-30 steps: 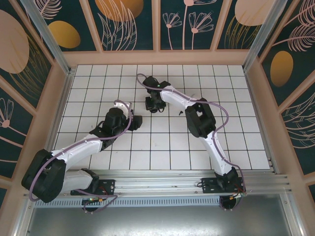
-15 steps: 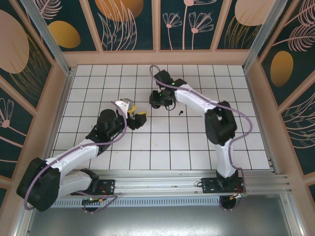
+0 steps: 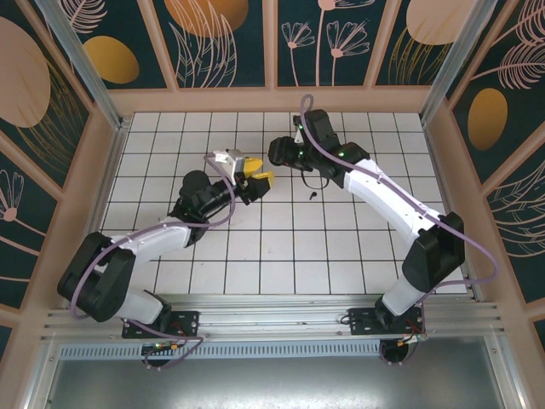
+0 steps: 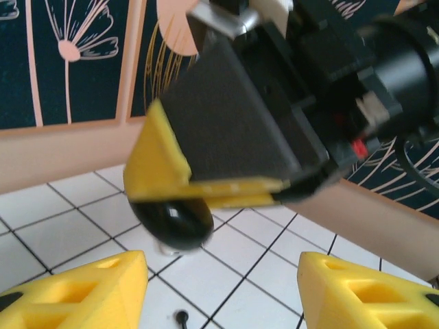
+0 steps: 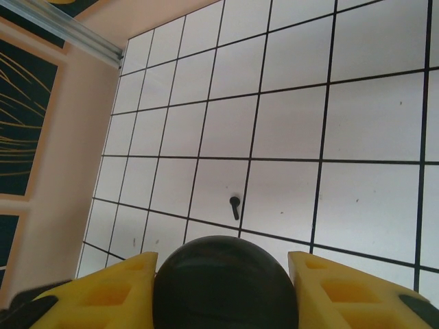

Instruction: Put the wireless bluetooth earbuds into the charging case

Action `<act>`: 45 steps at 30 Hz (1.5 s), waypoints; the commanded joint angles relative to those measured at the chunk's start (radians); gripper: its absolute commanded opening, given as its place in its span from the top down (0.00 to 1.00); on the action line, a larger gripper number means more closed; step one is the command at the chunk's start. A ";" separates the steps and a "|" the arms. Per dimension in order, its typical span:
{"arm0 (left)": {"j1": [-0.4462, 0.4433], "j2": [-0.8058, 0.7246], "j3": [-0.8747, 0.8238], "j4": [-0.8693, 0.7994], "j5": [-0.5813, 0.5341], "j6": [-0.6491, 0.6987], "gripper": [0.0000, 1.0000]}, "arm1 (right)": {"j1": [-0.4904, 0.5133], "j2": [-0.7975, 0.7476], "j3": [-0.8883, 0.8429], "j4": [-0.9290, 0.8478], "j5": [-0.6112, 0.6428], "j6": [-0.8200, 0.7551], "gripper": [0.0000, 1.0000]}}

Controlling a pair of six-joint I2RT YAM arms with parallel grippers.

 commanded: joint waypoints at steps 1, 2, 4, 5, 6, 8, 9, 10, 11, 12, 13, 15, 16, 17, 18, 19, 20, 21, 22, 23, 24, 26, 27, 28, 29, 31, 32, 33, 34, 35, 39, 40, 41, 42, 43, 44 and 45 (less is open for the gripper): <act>-0.010 0.037 0.061 0.094 0.031 -0.031 0.42 | 0.005 -0.051 -0.028 0.047 -0.014 0.026 0.58; -0.010 0.049 0.070 0.093 0.028 -0.036 0.43 | 0.005 -0.057 -0.031 0.046 -0.014 0.028 0.58; -0.010 0.068 0.084 0.094 0.025 -0.047 0.47 | 0.005 -0.073 -0.038 0.051 -0.016 0.030 0.58; -0.010 0.077 0.090 0.098 0.026 -0.056 0.49 | 0.005 -0.081 -0.042 0.056 -0.017 0.033 0.58; -0.010 0.088 0.094 0.102 0.025 -0.066 0.51 | 0.005 -0.088 -0.045 0.060 -0.019 0.035 0.58; -0.012 0.101 0.102 0.110 0.027 -0.084 0.53 | 0.005 -0.099 -0.049 0.064 -0.015 0.038 0.58; -0.011 0.108 0.104 0.115 0.029 -0.093 0.54 | 0.005 -0.105 -0.052 0.067 -0.013 0.039 0.58; -0.012 0.113 0.106 0.123 0.028 -0.101 0.54 | 0.006 -0.110 -0.054 0.068 -0.011 0.041 0.58; -0.013 0.120 0.106 0.129 0.029 -0.109 0.54 | 0.005 -0.115 -0.057 0.072 -0.011 0.044 0.58; -0.012 0.125 0.107 0.135 0.029 -0.115 0.54 | 0.005 -0.119 -0.062 0.077 -0.013 0.047 0.58; -0.012 0.130 0.110 0.139 0.029 -0.120 0.54 | 0.005 -0.124 -0.065 0.082 -0.016 0.050 0.58; -0.014 0.137 0.115 0.146 0.030 -0.129 0.55 | 0.005 -0.128 -0.069 0.089 -0.023 0.055 0.58; -0.014 0.141 0.123 0.147 0.031 -0.133 0.55 | 0.006 -0.129 -0.068 0.091 -0.028 0.056 0.58; -0.015 0.145 0.130 0.148 0.033 -0.135 0.56 | 0.007 -0.128 -0.068 0.092 -0.032 0.058 0.58; -0.015 0.148 0.135 0.146 0.034 -0.137 0.58 | 0.008 -0.129 -0.069 0.093 -0.036 0.057 0.58; -0.015 0.151 0.142 0.146 0.034 -0.139 0.59 | 0.008 -0.127 -0.068 0.096 -0.037 0.060 0.58; -0.014 0.154 0.149 0.146 0.034 -0.141 0.60 | 0.010 -0.127 -0.069 0.099 -0.040 0.060 0.58; -0.015 0.156 0.153 0.145 0.033 -0.144 0.60 | 0.012 -0.125 -0.069 0.100 -0.040 0.060 0.58; -0.014 0.160 0.160 0.146 0.036 -0.146 0.62 | 0.012 -0.123 -0.070 0.102 -0.042 0.058 0.58; -0.014 0.164 0.165 0.144 0.037 -0.148 0.63 | 0.013 -0.122 -0.071 0.106 -0.045 0.058 0.58; -0.015 0.168 0.170 0.142 0.037 -0.152 0.65 | 0.014 -0.123 -0.072 0.108 -0.046 0.058 0.58; -0.015 0.177 0.178 0.143 0.039 -0.160 0.69 | 0.016 -0.123 -0.079 0.116 -0.053 0.058 0.58; -0.015 0.180 0.180 0.144 0.039 -0.165 0.72 | 0.016 -0.124 -0.082 0.122 -0.057 0.058 0.58; -0.014 0.183 0.182 0.145 0.039 -0.167 0.77 | 0.016 -0.126 -0.085 0.128 -0.061 0.056 0.58; -0.015 0.183 0.181 0.146 0.037 -0.171 0.82 | 0.016 -0.129 -0.089 0.134 -0.067 0.055 0.57; -0.015 0.180 0.181 0.145 0.034 -0.177 0.88 | 0.017 -0.137 -0.096 0.146 -0.079 0.045 0.54; -0.014 0.177 0.177 0.145 0.035 -0.179 0.89 | 0.017 -0.146 -0.105 0.154 -0.082 0.040 0.52; -0.014 0.171 0.175 0.143 0.036 -0.180 0.90 | 0.015 -0.160 -0.117 0.165 -0.086 0.036 0.50; -0.014 0.164 0.172 0.143 0.038 -0.182 0.91 | 0.014 -0.177 -0.136 0.185 -0.093 0.032 0.47; -0.013 0.154 0.169 0.140 0.042 -0.184 0.91 | 0.009 -0.198 -0.157 0.207 -0.100 0.029 0.44; -0.010 0.112 0.156 0.129 0.064 -0.194 0.93 | -0.043 -0.314 -0.253 0.300 -0.153 0.025 0.40; -0.006 0.098 0.149 0.131 0.073 -0.201 0.93 | -0.067 -0.350 -0.285 0.331 -0.176 0.030 0.40; -0.003 0.083 0.142 0.135 0.086 -0.211 0.93 | -0.080 -0.386 -0.316 0.361 -0.203 0.043 0.41; 0.003 0.070 0.134 0.141 0.096 -0.225 0.94 | -0.125 -0.418 -0.347 0.393 -0.236 0.056 0.42; 0.011 0.055 0.125 0.157 0.113 -0.246 0.94 | -0.159 -0.452 -0.383 0.435 -0.283 0.071 0.42; 0.018 0.043 0.117 0.175 0.136 -0.272 0.94 | -0.190 -0.481 -0.413 0.476 -0.332 0.087 0.43; 0.022 0.032 0.113 0.192 0.155 -0.293 0.95 | -0.212 -0.504 -0.437 0.510 -0.367 0.099 0.43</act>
